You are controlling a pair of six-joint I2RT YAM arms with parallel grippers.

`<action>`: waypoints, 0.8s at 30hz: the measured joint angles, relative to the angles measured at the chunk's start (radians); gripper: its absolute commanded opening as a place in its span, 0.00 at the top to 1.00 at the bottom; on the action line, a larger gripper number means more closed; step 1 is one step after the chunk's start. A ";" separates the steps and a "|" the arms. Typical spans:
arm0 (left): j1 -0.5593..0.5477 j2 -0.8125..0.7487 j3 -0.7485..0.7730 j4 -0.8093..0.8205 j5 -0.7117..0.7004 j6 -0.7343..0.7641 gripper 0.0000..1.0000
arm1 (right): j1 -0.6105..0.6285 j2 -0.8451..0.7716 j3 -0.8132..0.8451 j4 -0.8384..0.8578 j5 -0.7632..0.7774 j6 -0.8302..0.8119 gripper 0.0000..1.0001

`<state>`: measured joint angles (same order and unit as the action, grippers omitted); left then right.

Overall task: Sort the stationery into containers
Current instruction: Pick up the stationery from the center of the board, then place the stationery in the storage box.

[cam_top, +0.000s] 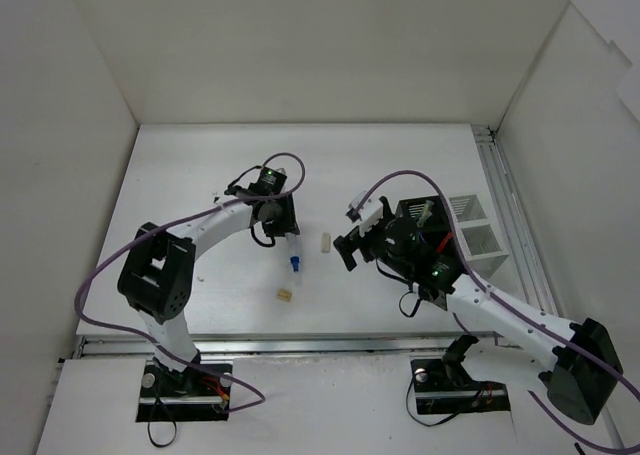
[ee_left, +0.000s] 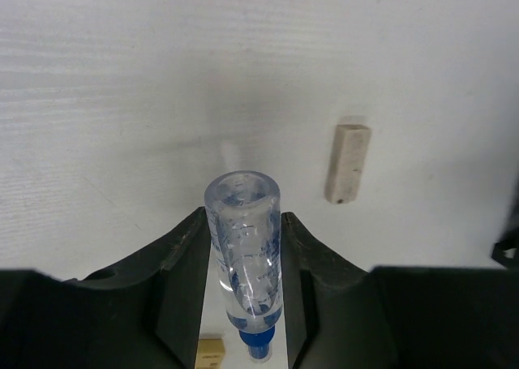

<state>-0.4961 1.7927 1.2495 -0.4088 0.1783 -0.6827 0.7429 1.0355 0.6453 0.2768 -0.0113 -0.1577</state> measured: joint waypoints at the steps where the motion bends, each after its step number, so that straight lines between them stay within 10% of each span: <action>1: 0.002 -0.013 0.009 0.001 0.000 -0.015 1.00 | 0.014 0.016 0.000 0.018 -0.005 0.002 0.02; 24: 0.010 -0.353 -0.076 0.106 -0.054 -0.378 1.00 | 0.169 0.442 0.094 0.419 0.008 -0.026 0.04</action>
<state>-0.4858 1.4399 1.1736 -0.3027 0.1242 -1.0603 0.9119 1.4773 0.7395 0.6956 -0.0036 -0.1837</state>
